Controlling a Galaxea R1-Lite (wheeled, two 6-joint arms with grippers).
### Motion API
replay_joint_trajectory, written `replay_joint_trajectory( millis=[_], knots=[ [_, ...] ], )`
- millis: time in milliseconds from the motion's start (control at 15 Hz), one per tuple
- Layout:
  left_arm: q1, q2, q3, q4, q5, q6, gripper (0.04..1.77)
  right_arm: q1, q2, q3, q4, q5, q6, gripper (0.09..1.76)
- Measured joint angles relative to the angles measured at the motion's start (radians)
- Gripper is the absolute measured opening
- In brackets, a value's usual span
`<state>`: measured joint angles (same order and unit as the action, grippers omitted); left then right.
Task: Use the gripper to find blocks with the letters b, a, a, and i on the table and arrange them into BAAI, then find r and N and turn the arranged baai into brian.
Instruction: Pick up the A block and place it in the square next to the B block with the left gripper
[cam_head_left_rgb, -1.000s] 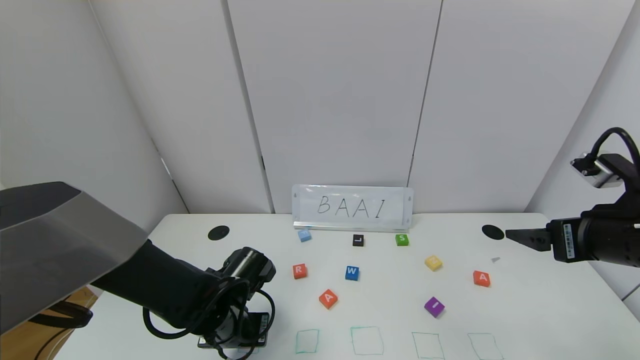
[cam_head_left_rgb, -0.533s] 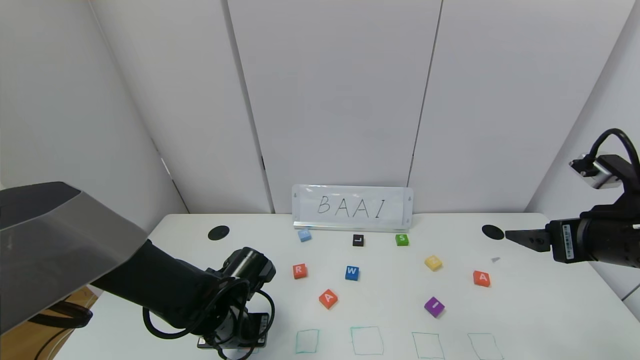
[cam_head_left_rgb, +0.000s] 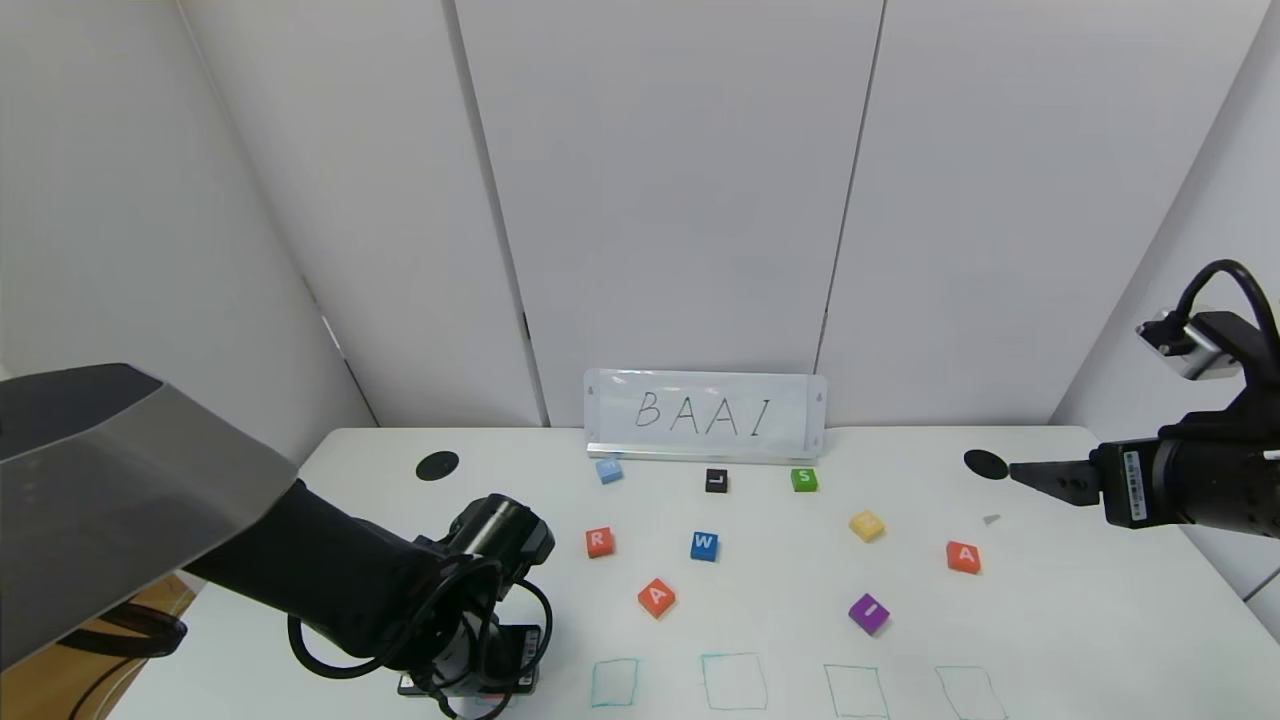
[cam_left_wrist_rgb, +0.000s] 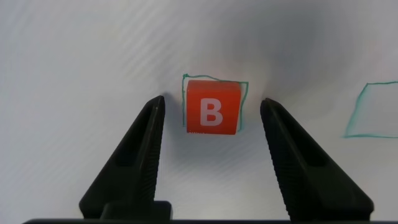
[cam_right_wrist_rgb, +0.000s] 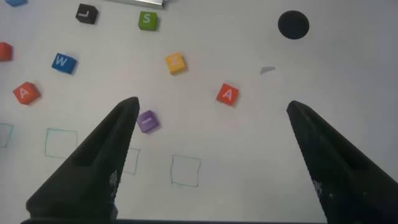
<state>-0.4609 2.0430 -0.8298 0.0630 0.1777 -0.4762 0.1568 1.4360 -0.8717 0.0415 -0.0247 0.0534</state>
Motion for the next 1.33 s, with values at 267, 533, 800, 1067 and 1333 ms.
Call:
replay_joint_trajectory(
  millis=[267,533,800,1067,1333],
  knots=[
    [0.001,-0.009,-0.007,0.001,0.005,0.000,1.37,0.001,-0.001,0.000,0.000,0.000,0.000,1.71],
    [0.000,-0.031,-0.014,0.008,0.011,-0.001,1.50,0.005,-0.003,0.001,0.000,-0.001,0.000,1.71],
    [-0.006,-0.081,-0.033,0.026,0.020,-0.003,1.59,0.005,-0.006,0.002,0.000,0.000,0.001,1.71],
    [-0.007,-0.110,-0.096,0.097,0.023,-0.038,1.64,0.020,-0.006,0.008,-0.002,-0.005,0.002,1.71],
    [-0.006,-0.115,-0.147,0.107,0.021,-0.048,1.67,0.023,-0.016,0.010,-0.003,-0.005,0.002,1.71]
  ],
)
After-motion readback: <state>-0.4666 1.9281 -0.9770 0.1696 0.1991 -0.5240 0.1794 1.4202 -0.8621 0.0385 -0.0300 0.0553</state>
